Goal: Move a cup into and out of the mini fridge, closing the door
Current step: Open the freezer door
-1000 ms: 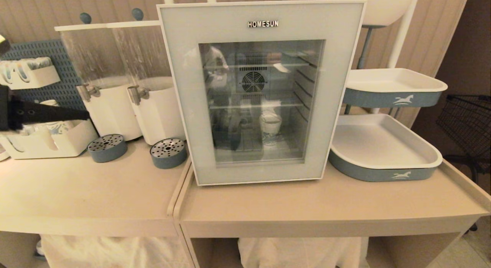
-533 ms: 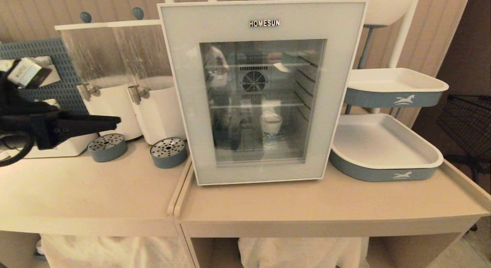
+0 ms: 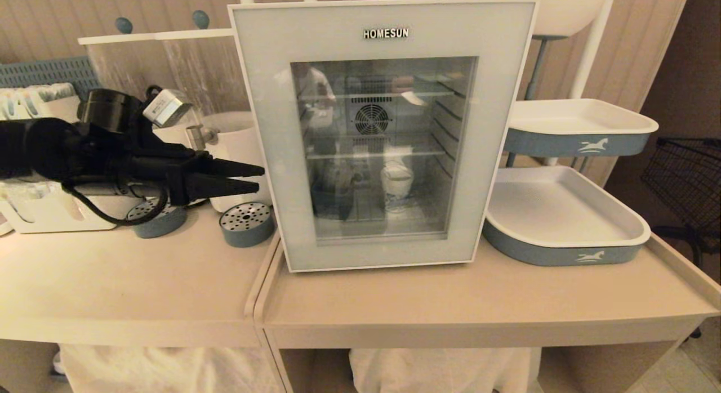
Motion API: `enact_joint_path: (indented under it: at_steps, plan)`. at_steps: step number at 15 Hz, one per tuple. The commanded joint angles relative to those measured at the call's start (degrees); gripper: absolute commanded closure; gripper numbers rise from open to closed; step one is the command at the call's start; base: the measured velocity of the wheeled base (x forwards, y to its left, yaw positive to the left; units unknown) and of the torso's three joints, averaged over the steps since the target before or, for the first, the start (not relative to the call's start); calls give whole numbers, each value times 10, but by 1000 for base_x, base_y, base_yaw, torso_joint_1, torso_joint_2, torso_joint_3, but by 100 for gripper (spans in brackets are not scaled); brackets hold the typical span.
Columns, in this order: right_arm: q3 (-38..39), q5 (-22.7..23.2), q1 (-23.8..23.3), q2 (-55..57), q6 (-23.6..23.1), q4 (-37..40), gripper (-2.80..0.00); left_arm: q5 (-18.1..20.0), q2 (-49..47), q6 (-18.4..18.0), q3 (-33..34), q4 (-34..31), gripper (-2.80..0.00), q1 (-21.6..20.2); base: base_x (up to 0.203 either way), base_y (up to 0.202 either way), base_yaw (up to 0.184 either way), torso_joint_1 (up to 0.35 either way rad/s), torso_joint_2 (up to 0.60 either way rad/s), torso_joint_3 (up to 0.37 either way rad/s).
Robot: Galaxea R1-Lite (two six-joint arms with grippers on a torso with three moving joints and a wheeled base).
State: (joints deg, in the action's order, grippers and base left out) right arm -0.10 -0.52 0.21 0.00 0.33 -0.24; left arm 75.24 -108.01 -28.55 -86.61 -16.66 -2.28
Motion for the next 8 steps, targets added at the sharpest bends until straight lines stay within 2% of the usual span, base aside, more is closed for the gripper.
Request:
enact_joint_path:
  at_steps: [1, 2, 5, 8]
  plan:
    - [0, 0, 0, 0, -3, -1, 0, -39, -14, -2, 20, 63, -280, 4, 0, 0, 0, 0, 0, 0]
    - [0, 1, 0, 0, -3, 0, 0, -46, -12, 1, 30, 78, -280, 0, 0, 0, 0, 0, 0, 0]
    - [0, 0, 0, 0, -4, -1, 0, -38, 10, 25, 31, 67, -280, -25, 0, 0, 0, 0, 0, 0]
    - [0, 1, 0, 0, -4, 0, 0, -41, -8, 33, 17, 72, -280, -25, 0, 0, 0, 0, 0, 0]
